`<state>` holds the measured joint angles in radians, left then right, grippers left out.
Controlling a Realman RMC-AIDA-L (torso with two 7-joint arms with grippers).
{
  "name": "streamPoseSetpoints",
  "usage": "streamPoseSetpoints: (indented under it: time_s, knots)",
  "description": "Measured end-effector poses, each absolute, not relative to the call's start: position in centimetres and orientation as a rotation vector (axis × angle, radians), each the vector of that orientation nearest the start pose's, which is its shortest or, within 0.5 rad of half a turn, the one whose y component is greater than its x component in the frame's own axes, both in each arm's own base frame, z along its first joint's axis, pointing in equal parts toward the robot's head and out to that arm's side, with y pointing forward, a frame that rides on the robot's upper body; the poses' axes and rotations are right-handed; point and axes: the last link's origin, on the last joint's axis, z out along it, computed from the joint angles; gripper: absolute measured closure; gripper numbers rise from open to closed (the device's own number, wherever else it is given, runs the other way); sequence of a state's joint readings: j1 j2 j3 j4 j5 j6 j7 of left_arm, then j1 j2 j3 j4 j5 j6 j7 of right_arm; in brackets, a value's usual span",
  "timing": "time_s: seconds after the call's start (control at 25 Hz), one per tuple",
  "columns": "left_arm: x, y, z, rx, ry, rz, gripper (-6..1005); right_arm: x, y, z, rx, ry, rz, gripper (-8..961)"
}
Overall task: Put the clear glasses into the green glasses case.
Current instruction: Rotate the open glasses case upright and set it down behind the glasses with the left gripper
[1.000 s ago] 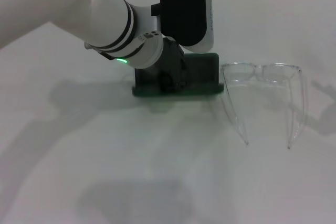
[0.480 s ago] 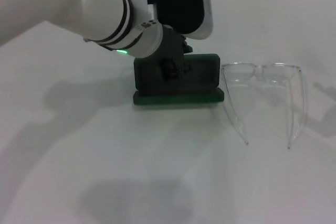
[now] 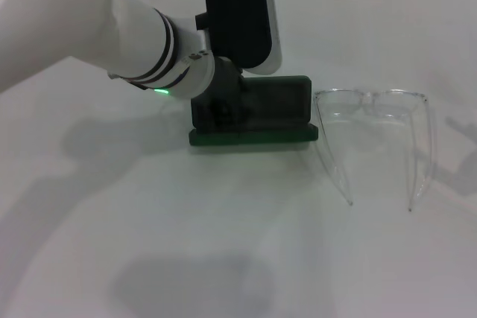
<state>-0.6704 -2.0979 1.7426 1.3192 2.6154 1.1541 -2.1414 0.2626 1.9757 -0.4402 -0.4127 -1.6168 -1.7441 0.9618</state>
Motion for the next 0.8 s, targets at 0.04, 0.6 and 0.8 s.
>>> streamPoseSetpoints:
  time_s: [0.04,0.6,0.8]
  knots:
    - [-11.9,37.0,-6.9,-2.694,0.208,0.523,694,34.0,25.4,7.3,-2.131,0.471,1.051,66]
    - [-12.8,36.0,-8.1,-2.740,0.191,0.546,695,33.9,25.5,7.2,-2.131,0.476,1.058,66]
    - [-12.6,35.2,-8.5,-2.754,0.199,0.548,696,33.9,25.5,7.3,-2.131,0.473,1.056,66]
